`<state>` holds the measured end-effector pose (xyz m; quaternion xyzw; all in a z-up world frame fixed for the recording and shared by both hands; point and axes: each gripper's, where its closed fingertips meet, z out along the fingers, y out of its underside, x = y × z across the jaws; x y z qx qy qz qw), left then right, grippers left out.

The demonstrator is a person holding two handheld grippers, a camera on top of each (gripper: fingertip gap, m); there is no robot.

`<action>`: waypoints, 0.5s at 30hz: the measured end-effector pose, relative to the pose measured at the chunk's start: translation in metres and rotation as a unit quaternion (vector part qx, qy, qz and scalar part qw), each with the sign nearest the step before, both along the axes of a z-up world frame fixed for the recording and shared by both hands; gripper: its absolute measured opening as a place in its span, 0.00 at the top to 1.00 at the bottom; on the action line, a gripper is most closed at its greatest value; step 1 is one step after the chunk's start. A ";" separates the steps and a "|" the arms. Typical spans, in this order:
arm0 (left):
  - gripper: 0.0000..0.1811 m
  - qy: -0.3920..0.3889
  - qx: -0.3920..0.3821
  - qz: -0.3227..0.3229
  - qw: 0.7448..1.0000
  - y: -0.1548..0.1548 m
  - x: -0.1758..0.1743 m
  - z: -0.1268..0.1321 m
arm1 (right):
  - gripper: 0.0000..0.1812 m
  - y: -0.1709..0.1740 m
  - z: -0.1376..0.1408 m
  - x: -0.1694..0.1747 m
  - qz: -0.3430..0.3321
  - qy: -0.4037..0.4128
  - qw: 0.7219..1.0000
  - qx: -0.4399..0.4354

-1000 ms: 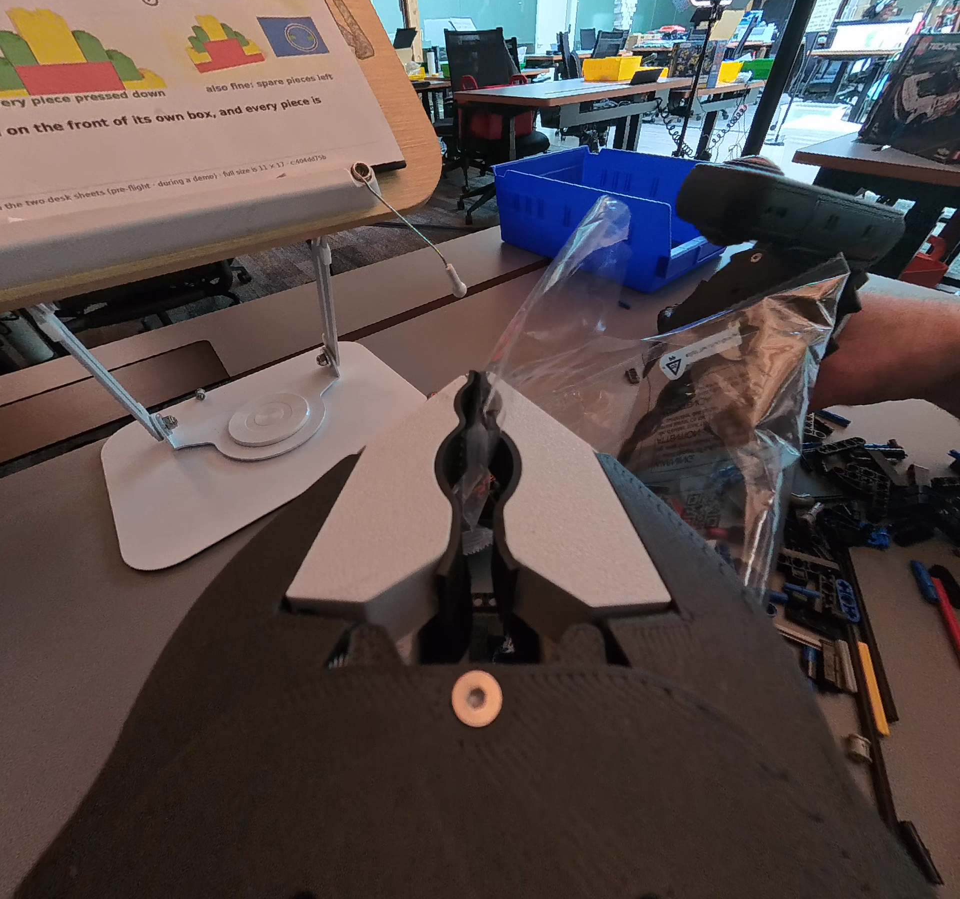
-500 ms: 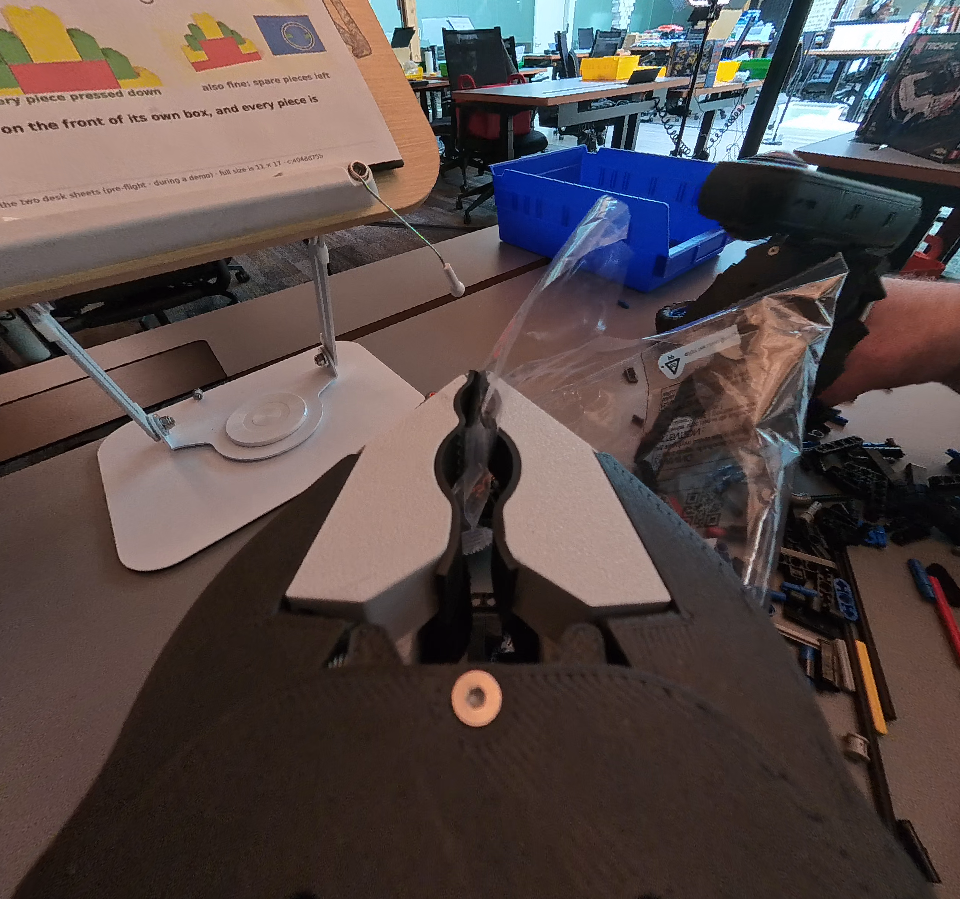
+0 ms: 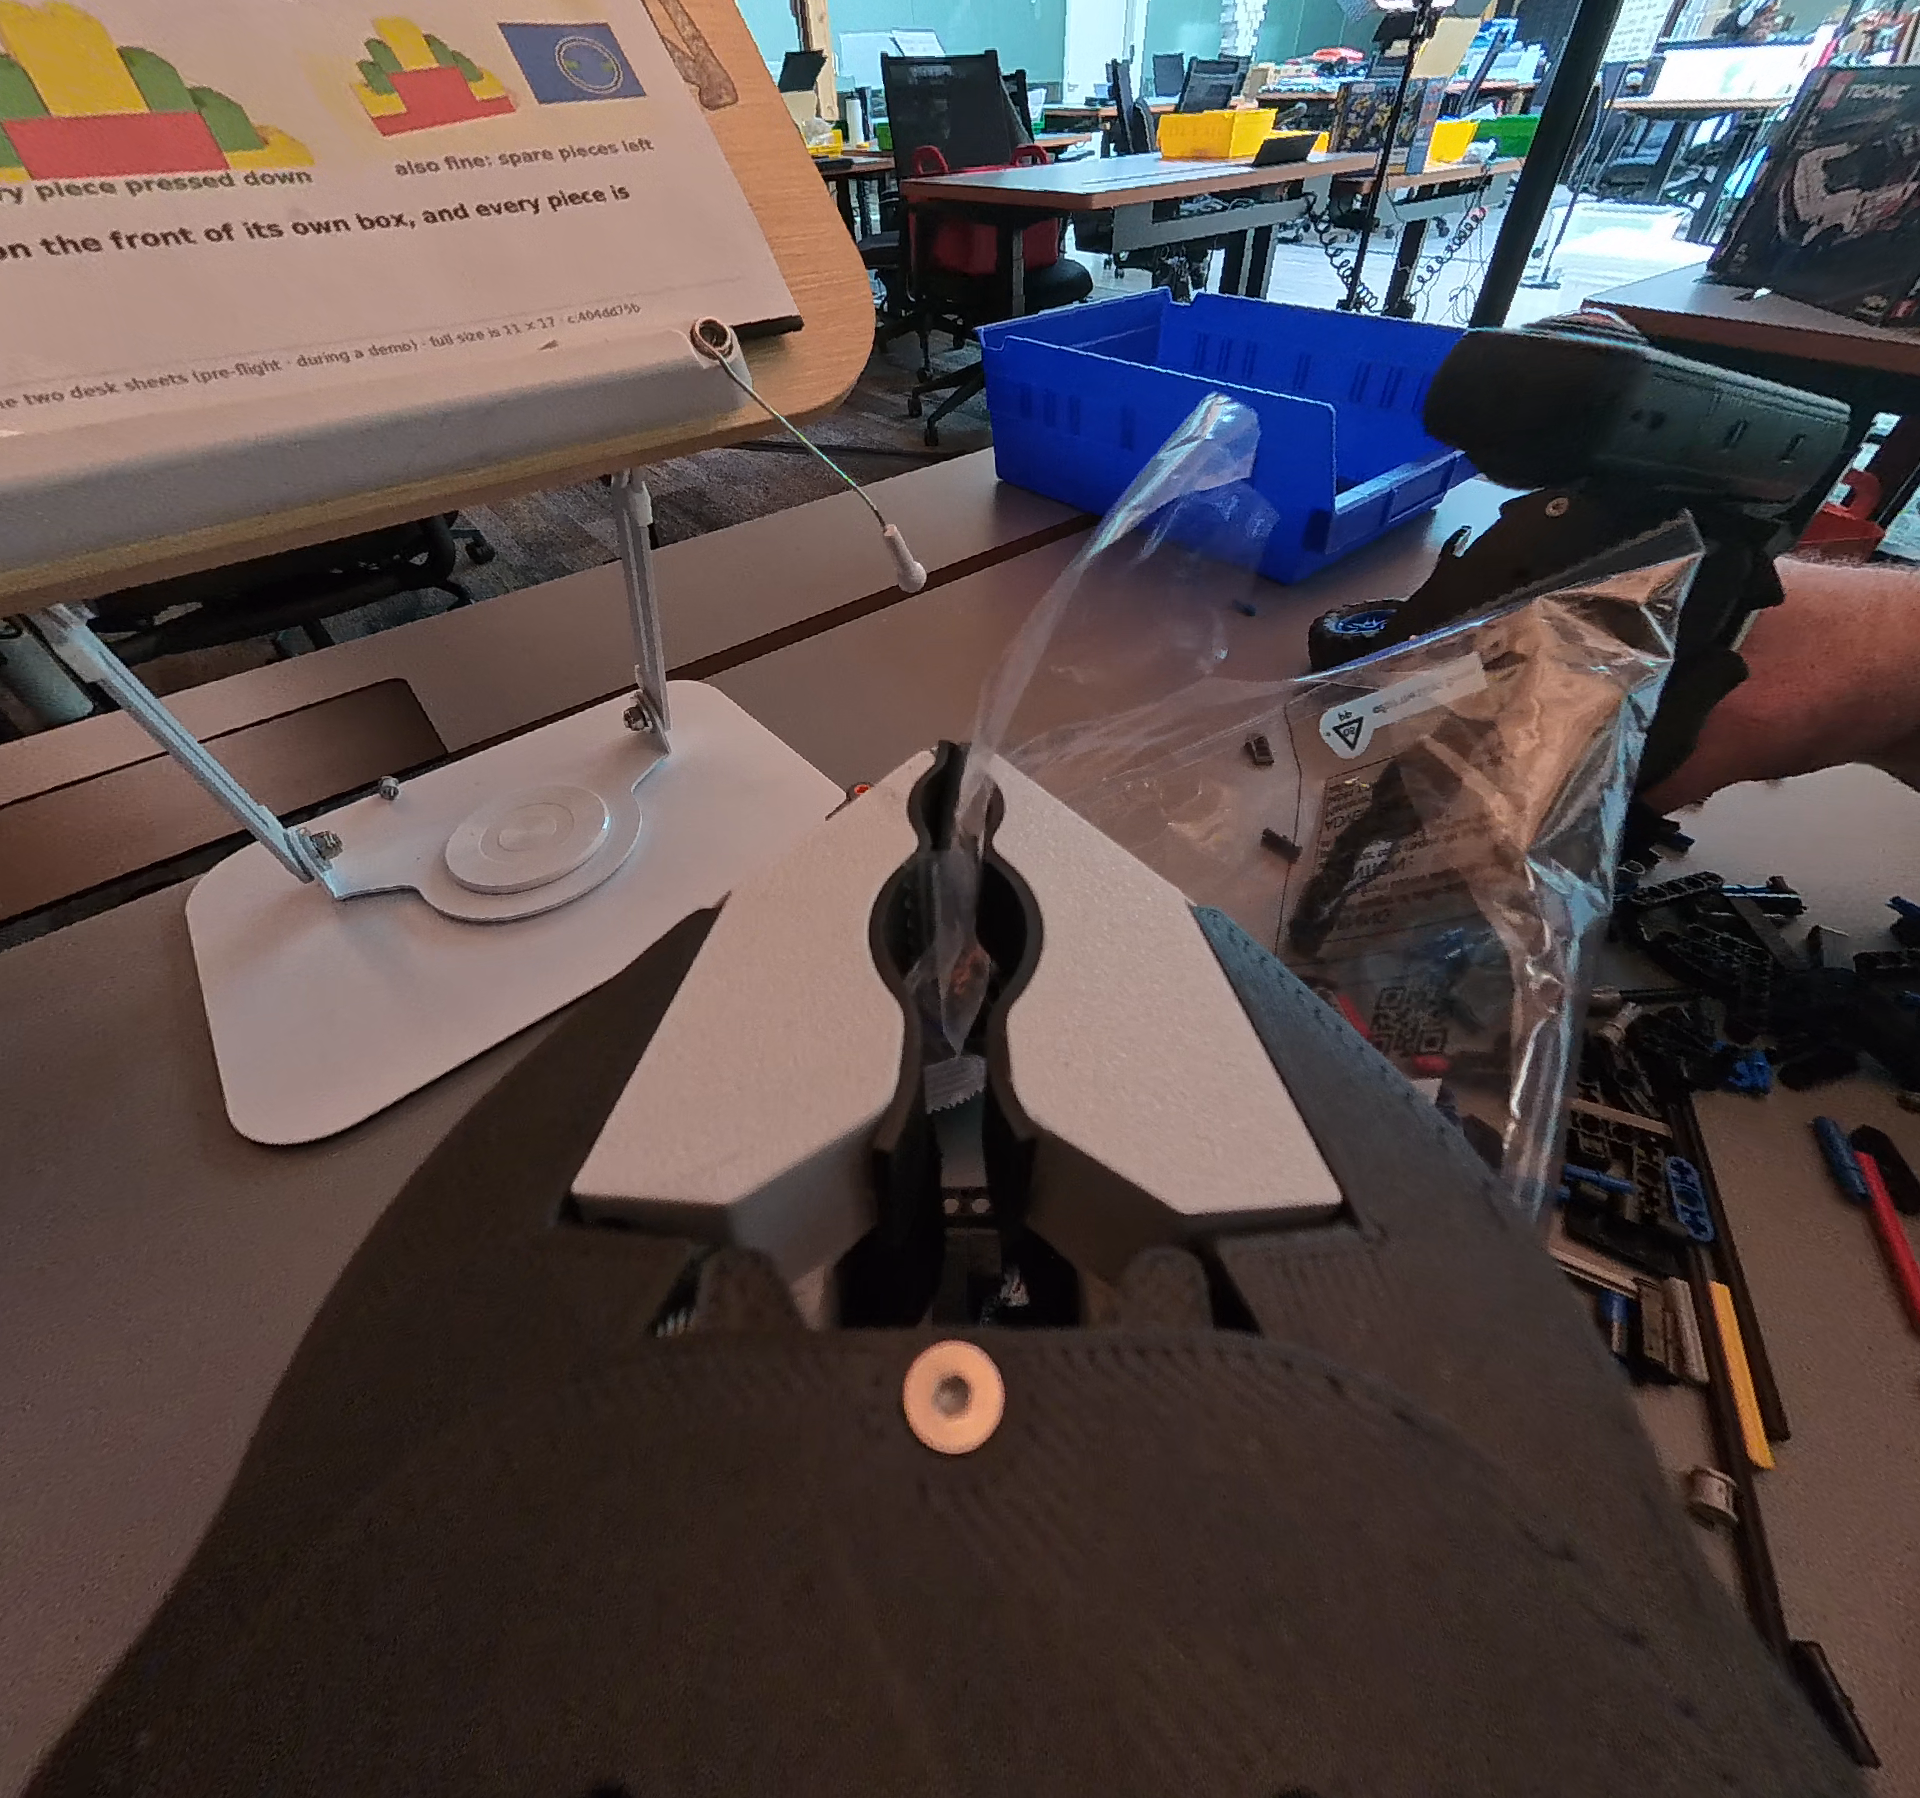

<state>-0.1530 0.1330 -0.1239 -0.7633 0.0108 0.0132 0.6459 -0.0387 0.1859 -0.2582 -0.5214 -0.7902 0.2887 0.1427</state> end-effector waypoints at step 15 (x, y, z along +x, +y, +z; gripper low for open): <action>1.00 0.004 -0.003 -0.001 1.000 0.001 0.000 -0.001 | 0.95 -0.059 0.184 -0.046 0.028 0.249 0.968 0.010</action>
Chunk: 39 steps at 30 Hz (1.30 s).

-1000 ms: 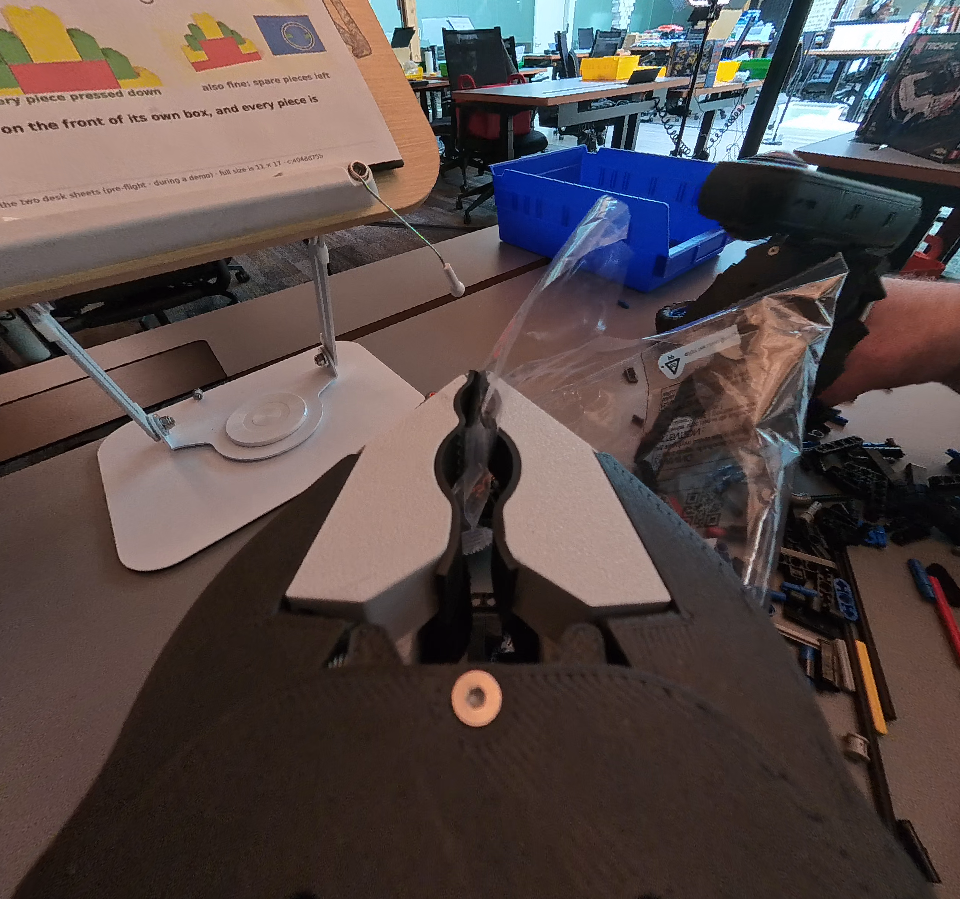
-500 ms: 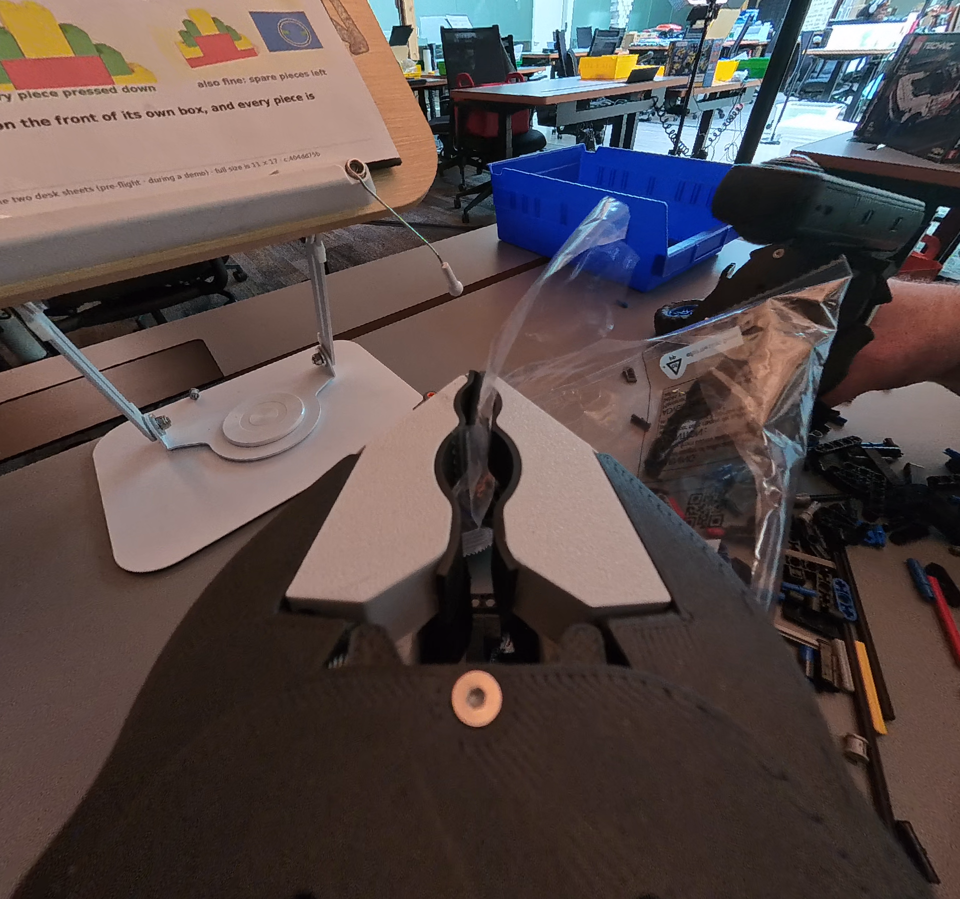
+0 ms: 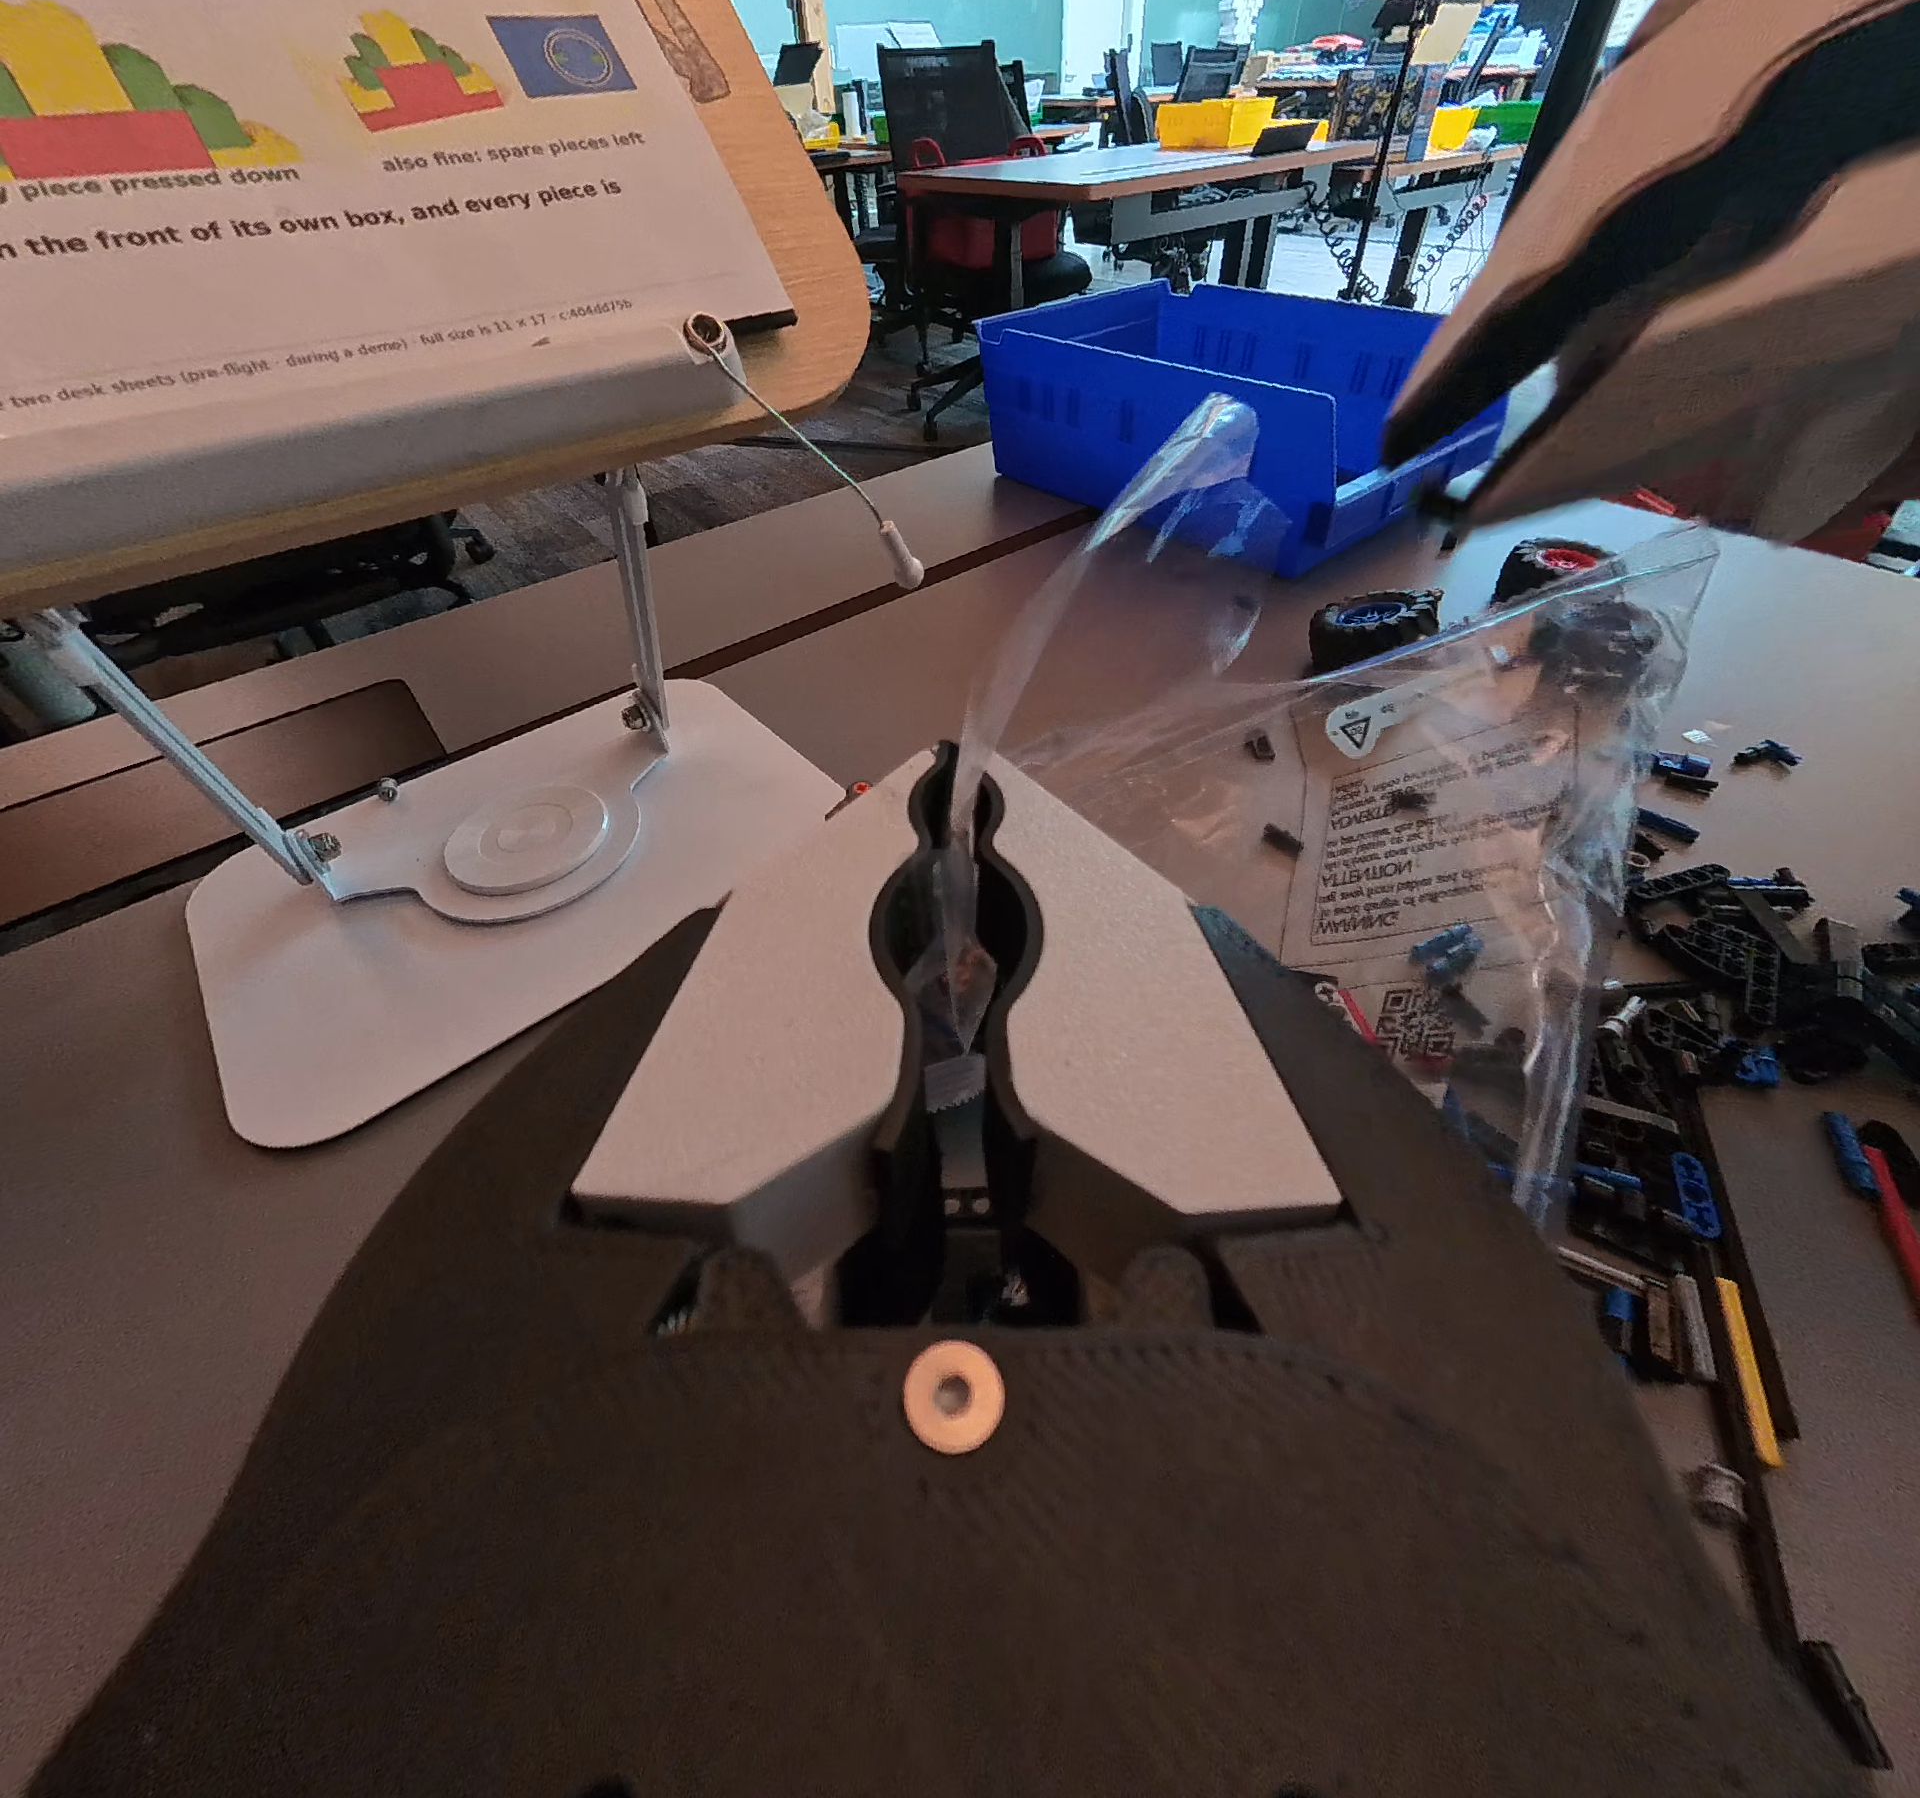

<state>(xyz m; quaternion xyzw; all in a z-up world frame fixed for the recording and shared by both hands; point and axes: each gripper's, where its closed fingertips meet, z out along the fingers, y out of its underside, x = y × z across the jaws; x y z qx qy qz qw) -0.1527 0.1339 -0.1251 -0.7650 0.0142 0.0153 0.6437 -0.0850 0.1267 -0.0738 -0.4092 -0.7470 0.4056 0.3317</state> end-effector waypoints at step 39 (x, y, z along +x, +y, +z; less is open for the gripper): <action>1.00 -0.006 0.003 0.011 1.000 -0.003 -0.007 0.001 | 0.93 -0.035 -0.184 0.035 -0.016 -0.245 0.969 0.024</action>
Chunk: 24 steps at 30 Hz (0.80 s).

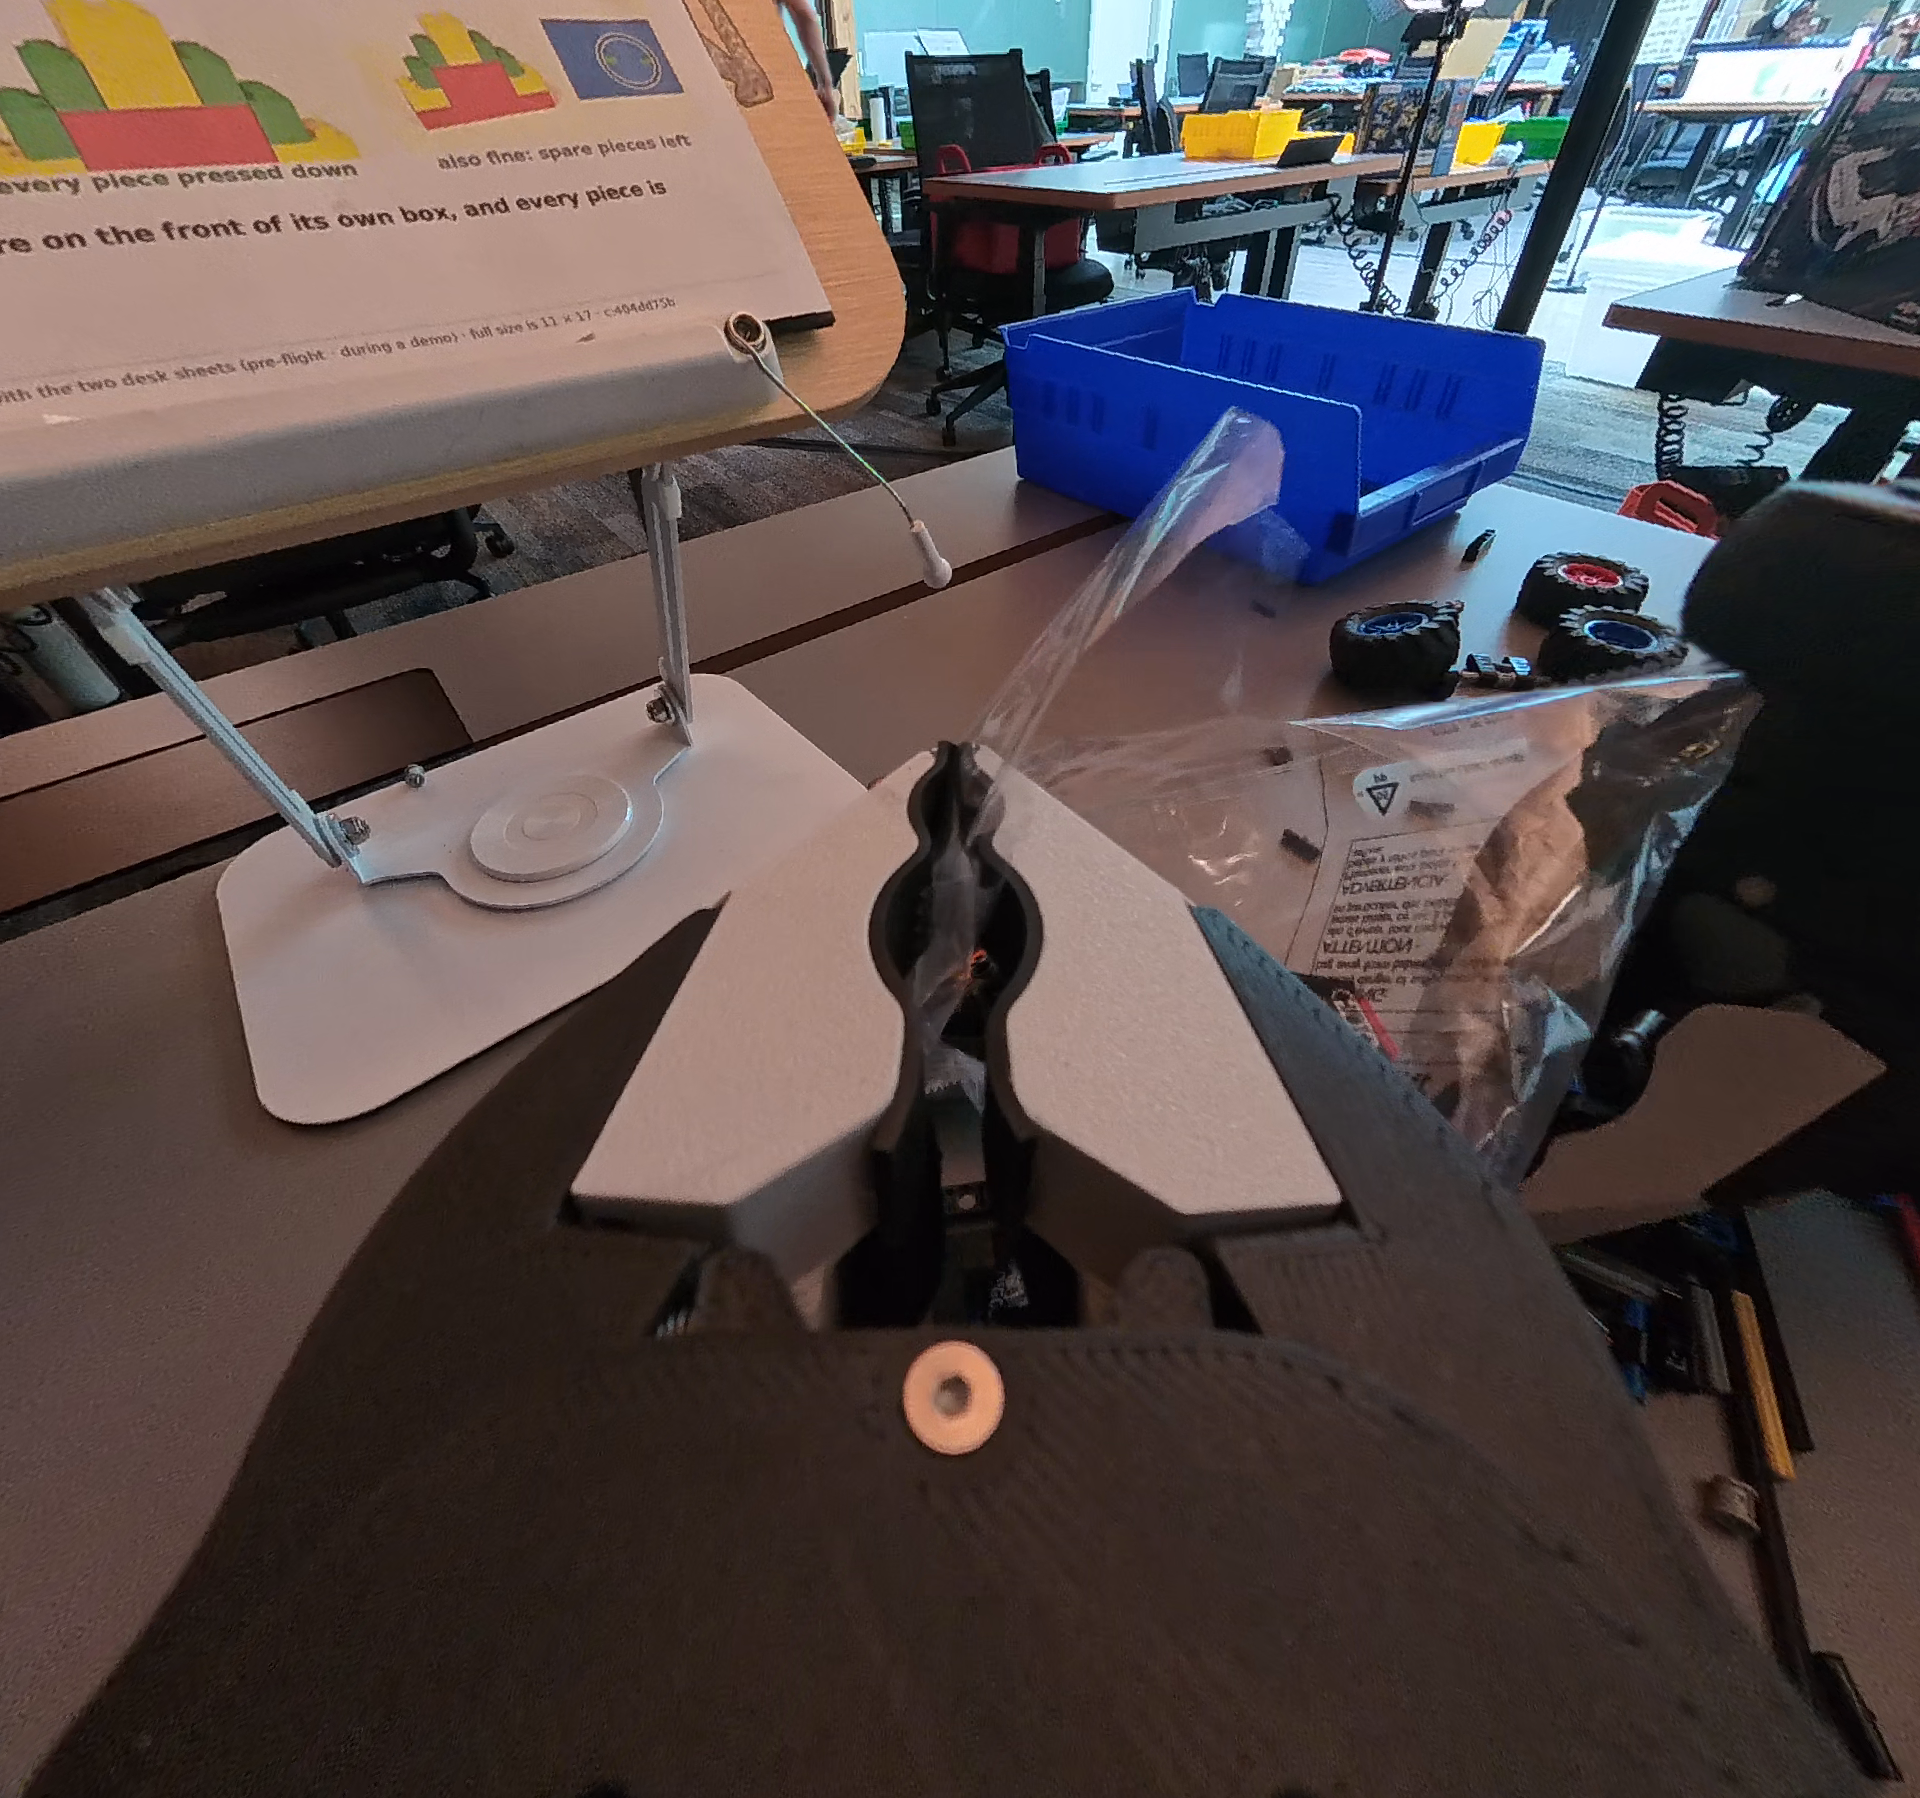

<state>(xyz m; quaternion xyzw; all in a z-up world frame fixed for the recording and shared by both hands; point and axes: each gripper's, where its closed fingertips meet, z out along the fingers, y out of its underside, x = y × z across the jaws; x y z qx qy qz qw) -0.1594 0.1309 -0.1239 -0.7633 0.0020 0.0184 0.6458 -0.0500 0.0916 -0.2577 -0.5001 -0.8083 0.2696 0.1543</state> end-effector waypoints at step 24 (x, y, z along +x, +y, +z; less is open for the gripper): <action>1.00 0.003 0.002 -0.007 1.000 0.000 0.003 0.000 | 0.89 0.051 0.175 -0.034 -0.034 0.181 0.947 0.264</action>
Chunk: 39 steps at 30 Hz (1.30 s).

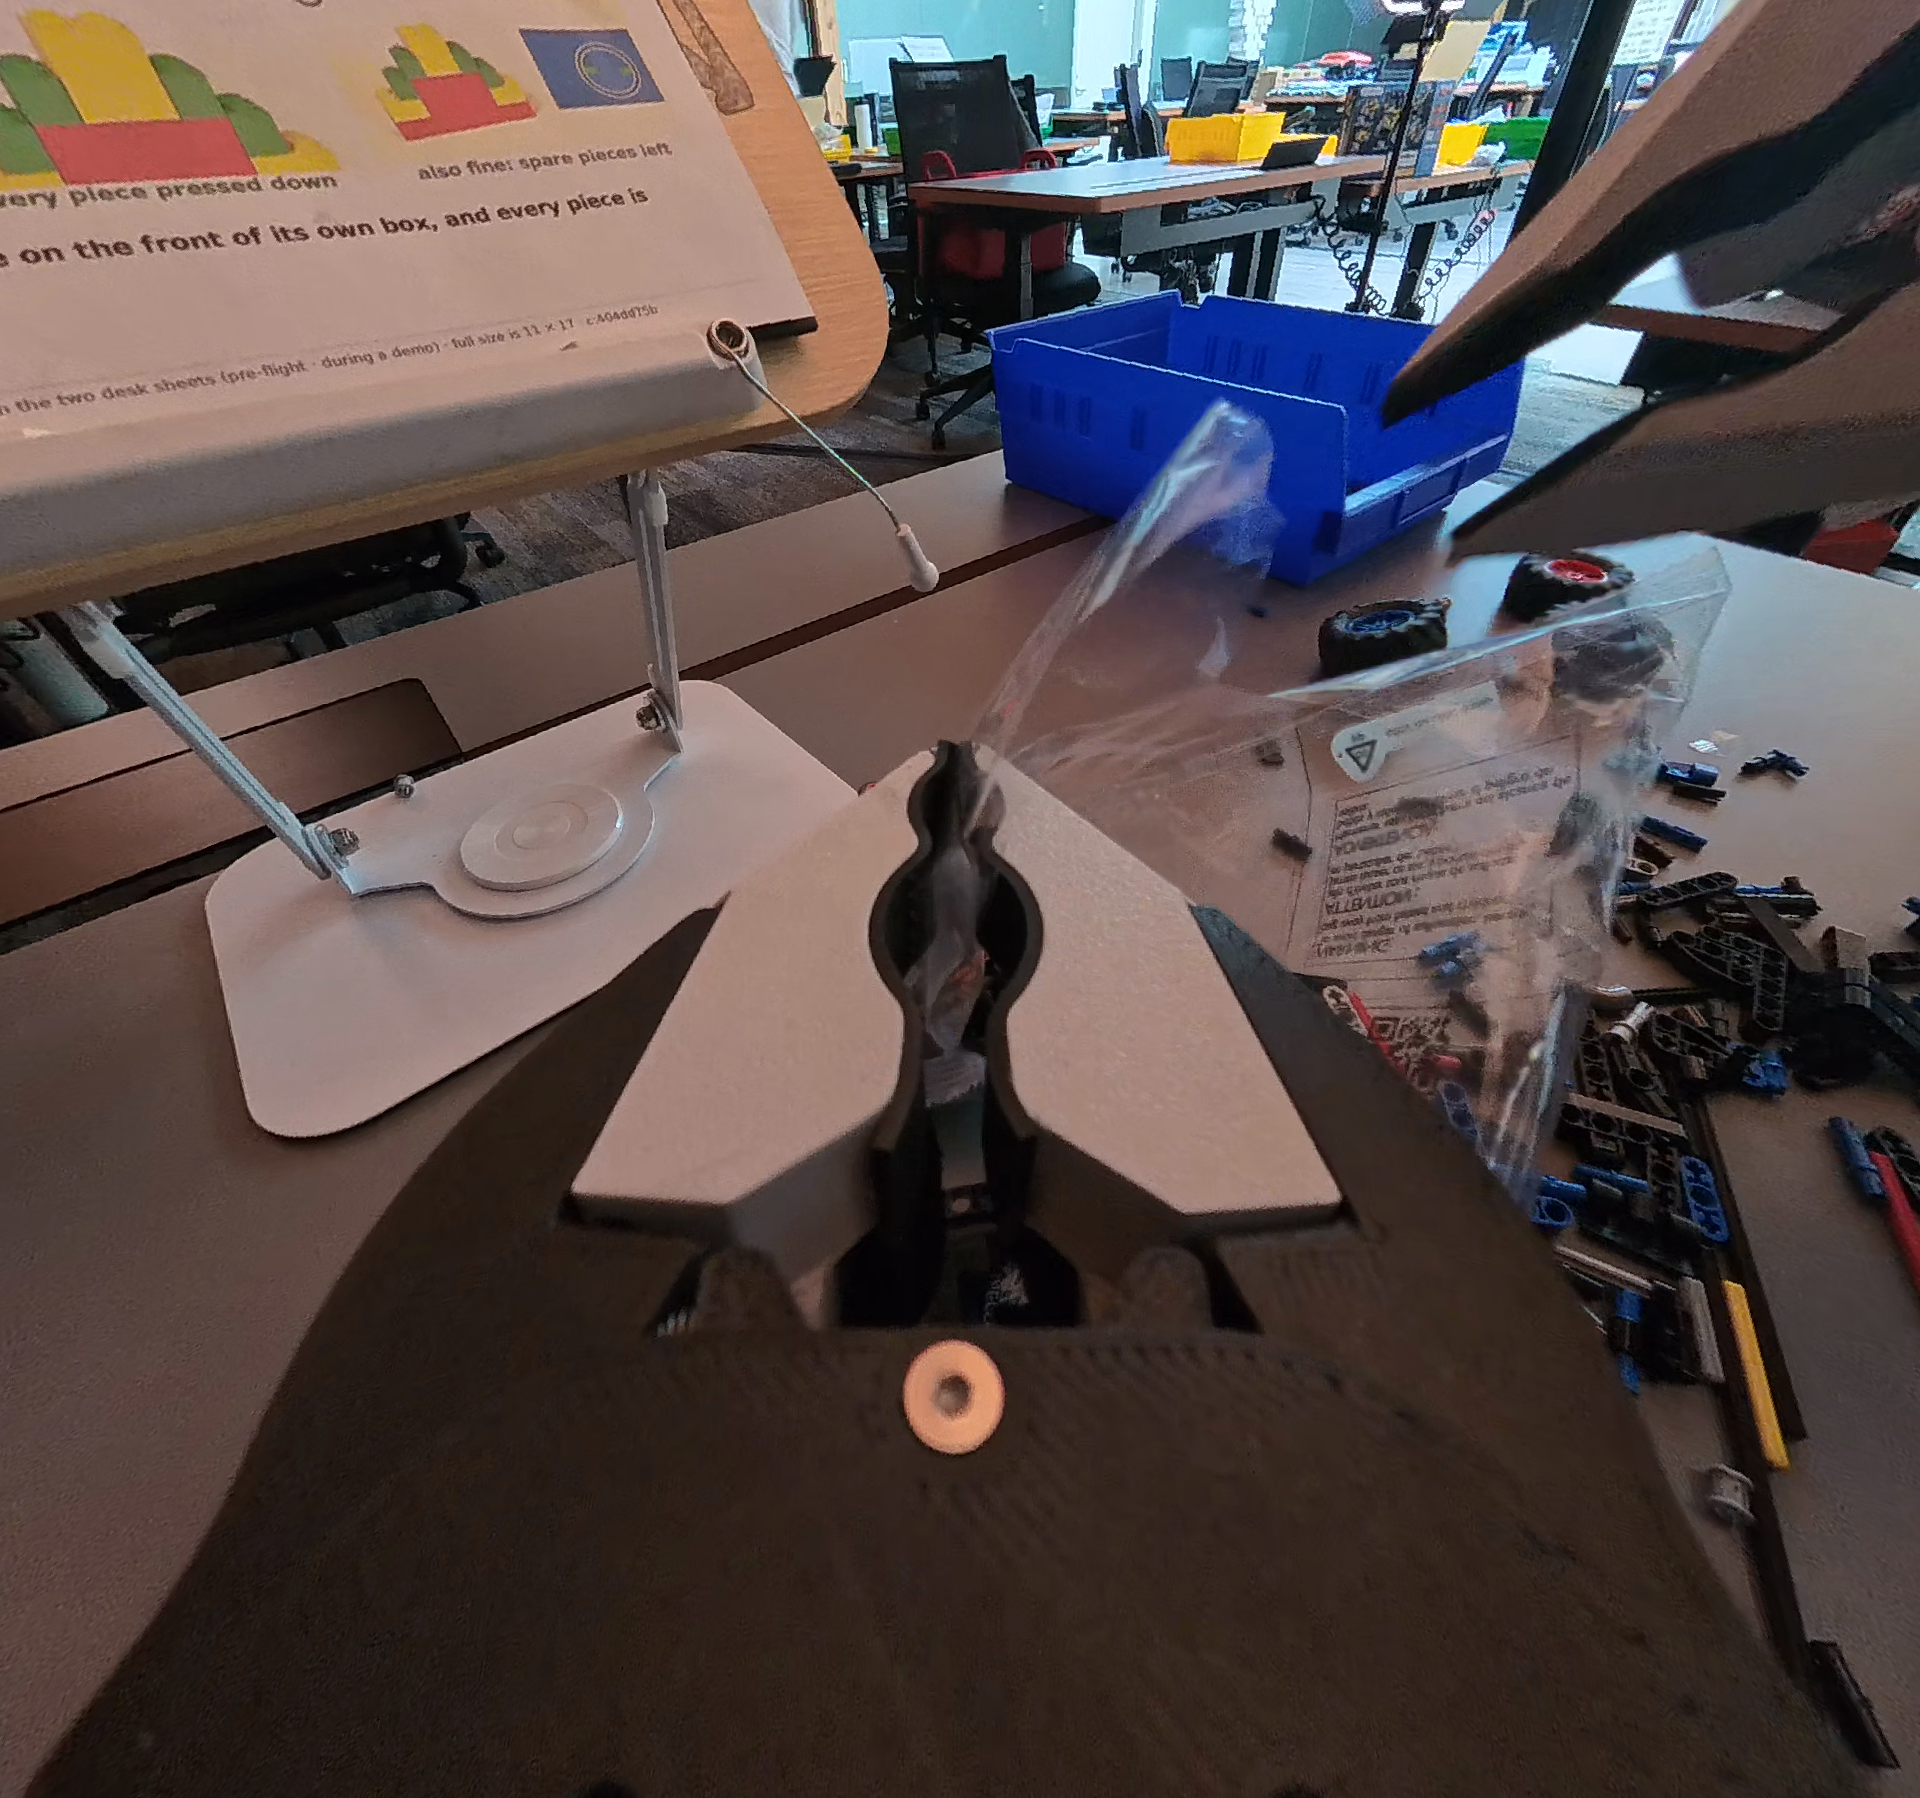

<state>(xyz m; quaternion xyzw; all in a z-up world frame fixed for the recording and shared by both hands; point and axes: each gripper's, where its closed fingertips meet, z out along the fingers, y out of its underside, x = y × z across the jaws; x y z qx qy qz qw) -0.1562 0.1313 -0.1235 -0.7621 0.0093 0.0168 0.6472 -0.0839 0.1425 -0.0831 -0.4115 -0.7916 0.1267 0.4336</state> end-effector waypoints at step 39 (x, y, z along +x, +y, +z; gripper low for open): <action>1.00 -0.006 0.000 -0.002 1.000 0.002 0.001 0.000 | 0.92 0.042 -0.035 0.045 -0.035 -0.006 0.972 -0.232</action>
